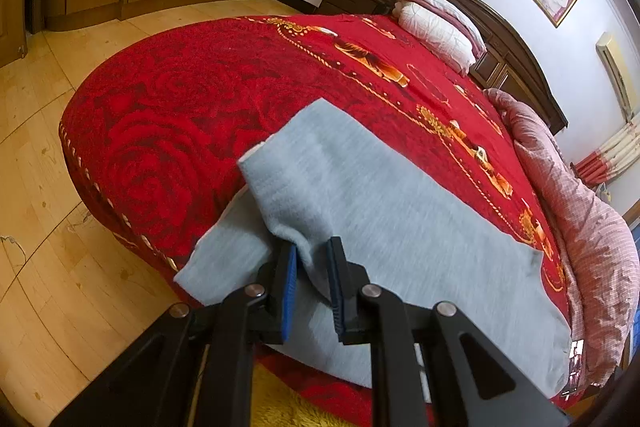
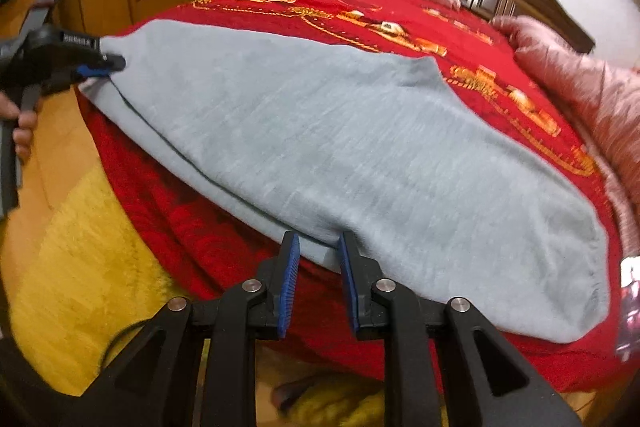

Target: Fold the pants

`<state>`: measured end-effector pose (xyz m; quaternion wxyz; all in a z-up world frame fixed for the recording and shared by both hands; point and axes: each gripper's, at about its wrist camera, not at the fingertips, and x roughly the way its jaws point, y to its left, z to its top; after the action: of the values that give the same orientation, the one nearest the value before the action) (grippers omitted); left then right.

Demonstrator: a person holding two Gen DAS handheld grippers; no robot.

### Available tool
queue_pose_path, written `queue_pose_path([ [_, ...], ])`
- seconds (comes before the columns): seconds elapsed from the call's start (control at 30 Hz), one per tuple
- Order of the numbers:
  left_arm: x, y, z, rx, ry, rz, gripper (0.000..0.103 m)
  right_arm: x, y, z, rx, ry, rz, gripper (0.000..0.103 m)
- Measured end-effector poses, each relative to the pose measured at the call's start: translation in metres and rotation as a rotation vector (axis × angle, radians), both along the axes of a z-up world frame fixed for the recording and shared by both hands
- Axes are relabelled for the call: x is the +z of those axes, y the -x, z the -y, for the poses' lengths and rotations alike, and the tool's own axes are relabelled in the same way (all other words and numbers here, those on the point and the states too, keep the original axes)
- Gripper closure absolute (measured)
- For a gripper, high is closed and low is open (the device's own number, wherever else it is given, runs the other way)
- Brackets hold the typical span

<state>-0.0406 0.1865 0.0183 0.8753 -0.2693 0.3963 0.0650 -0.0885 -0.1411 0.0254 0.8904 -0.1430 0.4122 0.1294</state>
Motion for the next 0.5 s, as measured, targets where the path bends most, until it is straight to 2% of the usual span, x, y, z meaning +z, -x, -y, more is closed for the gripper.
queue_pose_path([
  [0.1,0.000,0.000,0.001,0.002,0.000,-0.001,0.089,-0.005,-0.001,-0.004,0.000,0.069,0.026,0.072],
  [0.27,-0.001,-0.001,0.001,0.001,0.007,0.002,0.089,-0.009,-0.005,-0.019,0.034,0.164,0.067,0.072],
  [0.37,-0.002,0.000,0.000,0.001,0.023,0.006,0.089,-0.008,-0.010,-0.023,0.044,0.164,0.088,0.072],
  [0.5,-0.003,0.001,-0.001,0.000,0.033,0.011,0.089,-0.001,-0.022,-0.025,0.039,0.111,0.116,0.072],
])
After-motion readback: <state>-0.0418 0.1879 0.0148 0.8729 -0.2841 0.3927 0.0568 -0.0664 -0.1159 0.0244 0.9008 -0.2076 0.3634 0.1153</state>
